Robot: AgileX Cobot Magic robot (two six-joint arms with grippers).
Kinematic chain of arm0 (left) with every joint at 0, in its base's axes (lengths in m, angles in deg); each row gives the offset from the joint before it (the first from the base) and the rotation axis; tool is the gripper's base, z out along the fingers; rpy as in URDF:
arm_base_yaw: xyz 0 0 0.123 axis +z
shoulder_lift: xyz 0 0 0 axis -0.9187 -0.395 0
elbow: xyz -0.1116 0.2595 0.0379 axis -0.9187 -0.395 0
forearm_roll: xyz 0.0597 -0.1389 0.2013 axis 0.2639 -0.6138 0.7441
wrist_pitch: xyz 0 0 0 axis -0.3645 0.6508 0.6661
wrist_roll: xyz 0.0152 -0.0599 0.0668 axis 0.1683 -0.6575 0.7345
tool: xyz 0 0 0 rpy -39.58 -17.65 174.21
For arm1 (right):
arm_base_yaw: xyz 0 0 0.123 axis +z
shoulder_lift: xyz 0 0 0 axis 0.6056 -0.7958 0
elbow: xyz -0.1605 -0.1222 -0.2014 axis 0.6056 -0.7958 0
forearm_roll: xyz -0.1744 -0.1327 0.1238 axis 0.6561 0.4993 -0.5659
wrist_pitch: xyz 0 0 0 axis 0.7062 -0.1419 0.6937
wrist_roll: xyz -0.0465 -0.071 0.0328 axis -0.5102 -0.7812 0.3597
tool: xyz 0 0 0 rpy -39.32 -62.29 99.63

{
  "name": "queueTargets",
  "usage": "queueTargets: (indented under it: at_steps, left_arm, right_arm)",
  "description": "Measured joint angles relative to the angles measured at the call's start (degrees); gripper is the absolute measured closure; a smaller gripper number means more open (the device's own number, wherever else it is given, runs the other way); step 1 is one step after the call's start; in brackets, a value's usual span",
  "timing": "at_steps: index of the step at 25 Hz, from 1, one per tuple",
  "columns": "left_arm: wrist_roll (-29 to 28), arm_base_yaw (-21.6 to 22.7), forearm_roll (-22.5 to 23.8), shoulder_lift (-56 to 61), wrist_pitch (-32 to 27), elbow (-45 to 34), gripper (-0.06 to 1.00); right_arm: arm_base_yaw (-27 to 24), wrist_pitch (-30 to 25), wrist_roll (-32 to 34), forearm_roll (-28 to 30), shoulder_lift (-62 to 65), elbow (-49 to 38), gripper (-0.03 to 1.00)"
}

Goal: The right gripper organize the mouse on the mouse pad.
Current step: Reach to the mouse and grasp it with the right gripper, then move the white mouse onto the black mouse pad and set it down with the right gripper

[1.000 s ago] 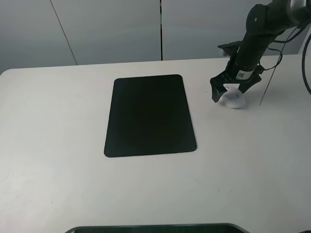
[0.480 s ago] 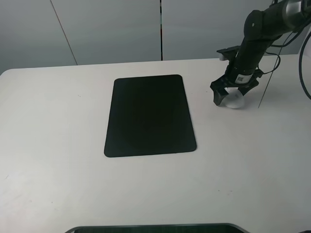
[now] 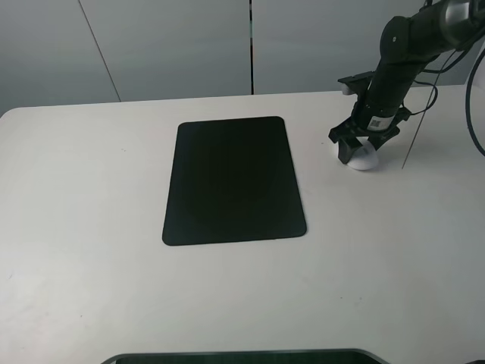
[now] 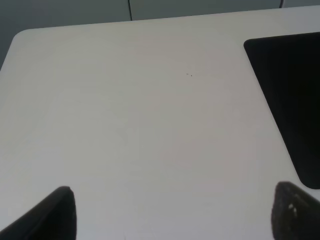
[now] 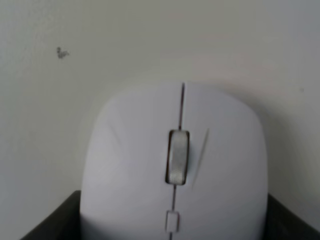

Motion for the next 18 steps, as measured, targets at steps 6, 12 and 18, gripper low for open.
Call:
queueTargets:
  at_steps: [6,12,18]
  left_arm:
    - [0.00,0.00,0.00,0.00,0.00,0.00,0.20]
    - [0.00,0.00,0.00,0.00,0.00,0.00,0.20]
    - [0.00,0.00,0.00,0.00,0.00,0.00,0.20]
  right_arm:
    - [0.00,0.00,0.00,0.00,0.00,0.00,0.50]
    - [0.00,-1.41,1.11,0.14,-0.08,0.43,0.50]
    - [1.03,-3.99,4.98,0.27,2.49,1.37,0.50]
